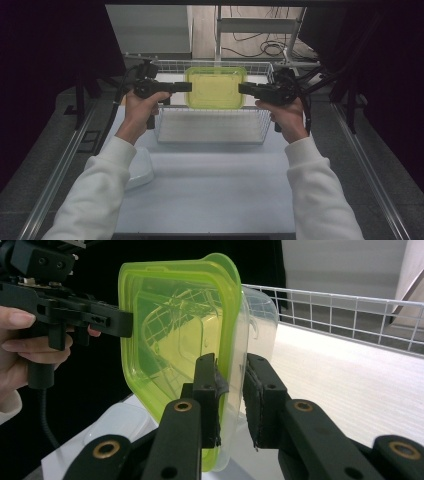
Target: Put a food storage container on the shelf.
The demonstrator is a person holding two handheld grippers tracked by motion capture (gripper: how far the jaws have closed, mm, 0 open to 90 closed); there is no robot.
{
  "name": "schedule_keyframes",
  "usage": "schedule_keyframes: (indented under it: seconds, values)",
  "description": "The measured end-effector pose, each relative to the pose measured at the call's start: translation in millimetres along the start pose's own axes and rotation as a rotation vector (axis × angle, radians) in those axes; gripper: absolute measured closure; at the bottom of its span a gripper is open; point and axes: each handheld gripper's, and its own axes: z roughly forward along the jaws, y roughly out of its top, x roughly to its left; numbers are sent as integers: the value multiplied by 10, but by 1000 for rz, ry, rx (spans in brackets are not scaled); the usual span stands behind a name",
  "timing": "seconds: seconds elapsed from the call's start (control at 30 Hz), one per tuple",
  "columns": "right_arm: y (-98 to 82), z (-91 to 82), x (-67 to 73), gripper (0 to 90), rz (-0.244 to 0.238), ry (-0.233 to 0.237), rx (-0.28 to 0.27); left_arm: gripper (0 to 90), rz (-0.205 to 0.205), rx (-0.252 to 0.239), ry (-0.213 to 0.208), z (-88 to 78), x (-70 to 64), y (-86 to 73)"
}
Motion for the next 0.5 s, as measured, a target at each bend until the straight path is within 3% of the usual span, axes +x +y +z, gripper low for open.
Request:
schedule_keyframes:
  seconds: [0.37, 0.5]
  values:
    - [140, 140, -164, 759, 50, 12, 21, 785, -35, 26, 20, 83, 170, 232]
    - [165, 210, -264, 760, 101, 30, 29, 787, -90, 47, 9, 167, 306, 264]
